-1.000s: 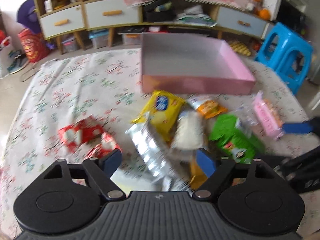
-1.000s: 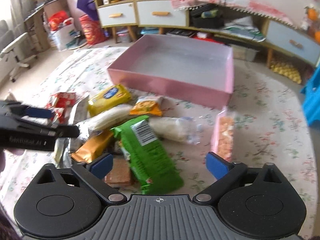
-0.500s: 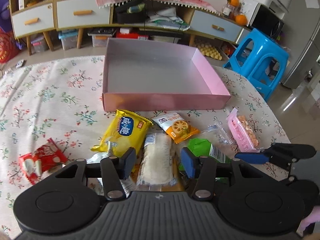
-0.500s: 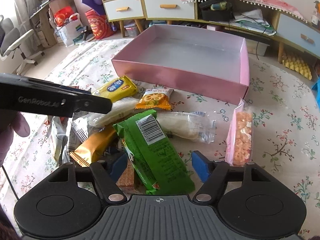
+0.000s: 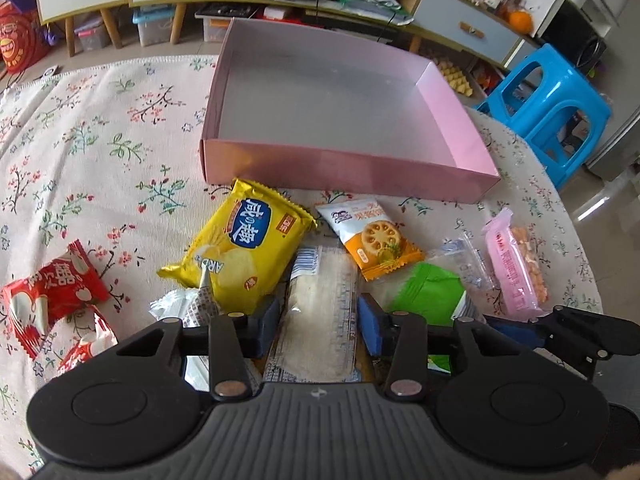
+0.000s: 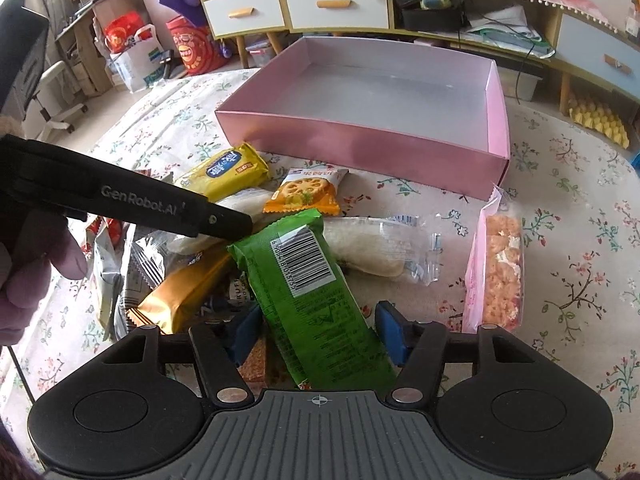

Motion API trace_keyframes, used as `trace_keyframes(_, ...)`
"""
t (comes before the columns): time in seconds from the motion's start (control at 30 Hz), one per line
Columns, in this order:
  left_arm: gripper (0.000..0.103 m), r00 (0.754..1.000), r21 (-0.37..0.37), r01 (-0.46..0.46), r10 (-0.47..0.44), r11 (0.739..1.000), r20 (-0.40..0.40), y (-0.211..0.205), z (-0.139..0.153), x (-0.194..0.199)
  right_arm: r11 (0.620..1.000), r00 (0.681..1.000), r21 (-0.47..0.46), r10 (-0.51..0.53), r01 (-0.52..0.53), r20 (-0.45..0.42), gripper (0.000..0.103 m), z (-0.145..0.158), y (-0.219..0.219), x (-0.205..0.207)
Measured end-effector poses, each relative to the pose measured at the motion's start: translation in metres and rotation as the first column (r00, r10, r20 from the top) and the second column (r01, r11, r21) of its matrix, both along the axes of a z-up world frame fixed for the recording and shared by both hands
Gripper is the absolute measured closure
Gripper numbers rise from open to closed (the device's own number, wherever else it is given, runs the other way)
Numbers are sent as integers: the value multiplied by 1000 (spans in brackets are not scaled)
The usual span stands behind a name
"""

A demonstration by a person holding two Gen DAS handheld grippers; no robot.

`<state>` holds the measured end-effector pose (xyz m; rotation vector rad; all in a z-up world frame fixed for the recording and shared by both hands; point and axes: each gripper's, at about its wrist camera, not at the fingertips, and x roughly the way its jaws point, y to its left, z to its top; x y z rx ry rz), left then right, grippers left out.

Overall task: Organize snacks
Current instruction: 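Grasp the clear rice-cake bag with the left gripper while the right grasps the green biscuit pack, then carry both packs into the pink box and open both grippers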

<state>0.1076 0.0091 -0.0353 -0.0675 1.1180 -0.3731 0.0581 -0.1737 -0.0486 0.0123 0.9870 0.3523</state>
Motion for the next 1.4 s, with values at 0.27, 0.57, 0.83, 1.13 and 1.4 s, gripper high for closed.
trace_keyframes(0.27,71,1000,3,-26,26,1000,-3,-1,1,1,1000,1000,25,-6,6,-6,56,1,-4,0)
trace_keyframes(0.57,75,999,-2,-45,45,999,-11,7,8,-4,996,997,59,-63,66,-49,60,4,-15,0)
trace_keyframes(0.83,76,999,-52,-52,52,997,-1,15,20,-14,977,989,160,-126,137,-78,60,16,-30,-2)
trace_keyframes(1.13,76,995,-138,-98,101,986,18,33,31,-21,946,978,250,-189,207,-93,60,33,-42,-1)
trace_keyframes(1.4,77,987,-179,-146,156,973,41,36,41,-14,906,961,323,-245,275,-130,60,45,-55,12)
